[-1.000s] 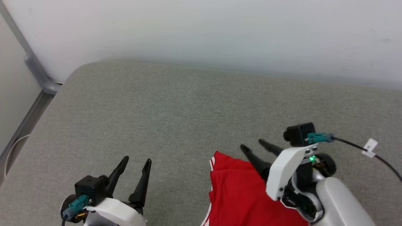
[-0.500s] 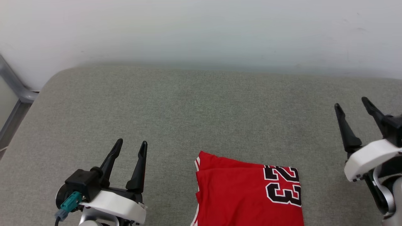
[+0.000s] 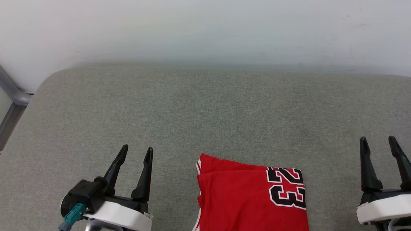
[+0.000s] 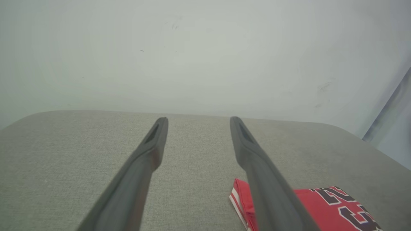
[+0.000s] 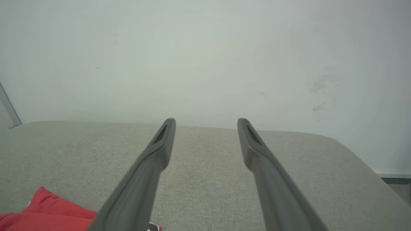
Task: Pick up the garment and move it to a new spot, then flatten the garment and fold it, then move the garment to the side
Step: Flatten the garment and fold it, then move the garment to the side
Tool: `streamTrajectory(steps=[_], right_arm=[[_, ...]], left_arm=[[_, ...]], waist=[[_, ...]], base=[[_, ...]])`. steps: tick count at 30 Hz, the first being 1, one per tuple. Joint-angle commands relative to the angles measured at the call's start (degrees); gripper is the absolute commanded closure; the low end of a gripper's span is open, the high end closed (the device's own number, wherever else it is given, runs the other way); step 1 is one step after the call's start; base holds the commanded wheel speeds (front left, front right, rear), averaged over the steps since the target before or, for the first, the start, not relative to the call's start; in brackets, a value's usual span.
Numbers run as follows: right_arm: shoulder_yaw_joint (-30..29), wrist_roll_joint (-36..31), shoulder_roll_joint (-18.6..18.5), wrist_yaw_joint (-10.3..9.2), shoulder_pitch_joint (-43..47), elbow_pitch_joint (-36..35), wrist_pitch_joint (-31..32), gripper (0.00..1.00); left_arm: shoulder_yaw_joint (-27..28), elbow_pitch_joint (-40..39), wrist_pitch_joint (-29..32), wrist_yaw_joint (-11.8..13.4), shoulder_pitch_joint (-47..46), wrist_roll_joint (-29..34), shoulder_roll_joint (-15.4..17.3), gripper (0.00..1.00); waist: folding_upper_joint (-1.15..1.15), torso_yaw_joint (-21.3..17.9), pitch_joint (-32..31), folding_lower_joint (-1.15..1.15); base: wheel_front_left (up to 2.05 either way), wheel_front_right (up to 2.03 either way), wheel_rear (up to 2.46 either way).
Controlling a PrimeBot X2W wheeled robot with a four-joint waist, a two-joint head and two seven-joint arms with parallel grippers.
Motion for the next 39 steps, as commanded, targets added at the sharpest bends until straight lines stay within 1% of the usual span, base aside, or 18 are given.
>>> streamTrajectory(steps=[1, 5, 15, 18, 21, 23, 25, 28, 31, 35, 37, 39], right_arm=[[-0.61, 0.17, 1.25, -0.05, 1.46, -0.31, -0.70, 0.00], [-0.12, -0.70, 2.23, -0.05, 2.80, 0.11, -1.48, 0.00], [0.03, -0.77, 2.64, -0.05, 2.12, -0.06, -0.60, 0.00], [-0.17, -0.71, 2.37, -0.05, 2.07, -0.55, 0.08, 0.00], [0.11, 0.98, 2.38, -0.04, 2.26, -1.02, 3.03, 0.00], [1.49, 1.66, 1.09, -0.04, 2.67, -1.67, 7.12, 0.00], [3.08, 2.86, 0.08, -0.04, 3.18, -2.64, 12.61, 0.00], [5.84, 4.69, -2.05, -0.05, 4.24, -4.09, 23.93, 0.00], [7.24, 6.43, -2.67, -0.04, 4.75, -6.33, 34.79, 0.00], [7.29, 8.14, -1.04, -0.04, 4.70, -8.33, 47.25, 0.00], [6.51, 7.98, 0.56, -0.05, 4.45, -8.33, 52.49, 0.00], [6.24, 7.40, 1.44, -0.04, 3.65, -8.45, 56.43, 0.00]], left_arm=[[0.90, 0.59, -0.12, -0.95, 1.02, 1.06, -0.84, 0.00], [1.33, 2.02, -0.12, -2.38, 1.26, 3.32, -1.84, 0.00], [3.24, 3.47, -0.13, -4.56, 0.65, 5.74, -4.10, 0.00], [3.76, 3.74, -0.13, -5.01, 0.71, 6.22, -4.61, 0.00], [4.05, 4.03, -0.13, -5.47, 0.78, 6.61, -4.93, 0.00], [4.18, 4.13, -0.13, -5.67, 0.65, 6.85, -5.22, 0.00], [4.41, 4.27, -0.13, -5.90, 0.46, 7.00, -5.41, 0.00], [4.85, 4.34, -0.13, -6.16, 0.11, 7.33, -5.72, 0.00], [5.04, 4.42, -0.13, -6.47, -0.36, 7.61, -6.11, 0.00], [4.68, 4.71, -0.13, -6.62, -1.18, 7.82, -6.59, 0.00], [4.34, 4.92, -0.13, -6.77, -1.92, 8.08, -6.73, 0.00], [3.86, 5.16, -0.13, -6.85, -2.52, 8.14, -7.03, 0.00]], waist=[[0.00, 0.12, 0.15, 0.00], [0.00, 0.13, 0.17, 0.00], [0.00, 0.30, 0.10, 0.00], [0.00, 0.48, 0.17, 0.00], [0.00, 0.80, 0.40, 0.00], [0.00, 0.99, 0.65, 0.00], [0.00, 1.19, 0.99, 0.00], [0.00, 1.50, 1.56, 0.00], [0.00, 1.97, 2.63, 0.00], [0.00, 2.91, 4.32, 0.00], [0.00, 3.64, 5.21, 0.00], [0.00, 4.53, 6.09, 0.00]], base=[[0.00, 0.00, 0.00], [0.00, 0.00, 0.00], [0.00, 0.00, 0.00], [0.00, 0.00, 0.00], [0.00, 0.00, 0.00], [0.00, 0.00, 0.00], [0.00, 0.00, 0.00], [0.00, 0.00, 0.00], [0.00, 0.00, 0.00], [0.00, 0.00, 0.00], [0.00, 0.00, 0.00], [0.00, 0.00, 0.00]])
